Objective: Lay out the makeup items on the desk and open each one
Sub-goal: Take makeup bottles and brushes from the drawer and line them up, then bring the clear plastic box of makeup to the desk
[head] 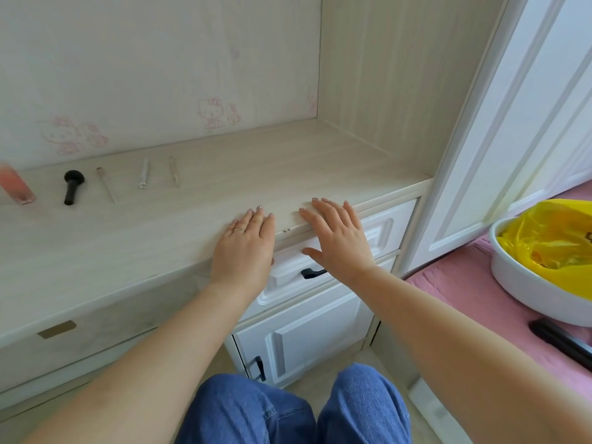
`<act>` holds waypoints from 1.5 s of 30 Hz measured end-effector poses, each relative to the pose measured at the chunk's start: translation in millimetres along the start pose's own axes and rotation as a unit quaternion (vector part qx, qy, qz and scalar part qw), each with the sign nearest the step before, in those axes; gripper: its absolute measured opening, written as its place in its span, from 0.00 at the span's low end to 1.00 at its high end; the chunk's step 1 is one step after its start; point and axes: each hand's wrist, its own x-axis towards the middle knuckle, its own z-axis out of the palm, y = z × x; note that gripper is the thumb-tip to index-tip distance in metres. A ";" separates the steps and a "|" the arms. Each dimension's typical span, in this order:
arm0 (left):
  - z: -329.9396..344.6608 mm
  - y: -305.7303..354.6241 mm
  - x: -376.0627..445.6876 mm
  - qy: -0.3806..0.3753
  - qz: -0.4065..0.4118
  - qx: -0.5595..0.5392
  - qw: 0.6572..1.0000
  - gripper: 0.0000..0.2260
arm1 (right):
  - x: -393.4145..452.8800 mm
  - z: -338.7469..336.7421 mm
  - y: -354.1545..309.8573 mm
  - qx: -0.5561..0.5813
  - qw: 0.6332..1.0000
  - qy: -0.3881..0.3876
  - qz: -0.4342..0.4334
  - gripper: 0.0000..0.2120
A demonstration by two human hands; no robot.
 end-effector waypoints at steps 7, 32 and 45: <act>-31.9 -9.3 16.1 -0.014 -0.075 -0.356 0.931 0.35 | 24.1 -48.0 14.4 0.246 0.962 -0.104 0.061 0.33; -118.1 -112.1 153.2 0.036 -0.338 -0.631 0.697 0.22 | 267.0 -64.4 14.0 0.549 0.778 -0.295 0.079 0.24; -238.7 -55.0 85.0 0.219 -0.468 -0.571 0.638 0.22 | 285.1 -169.5 -32.2 0.584 0.722 -0.357 -0.102 0.22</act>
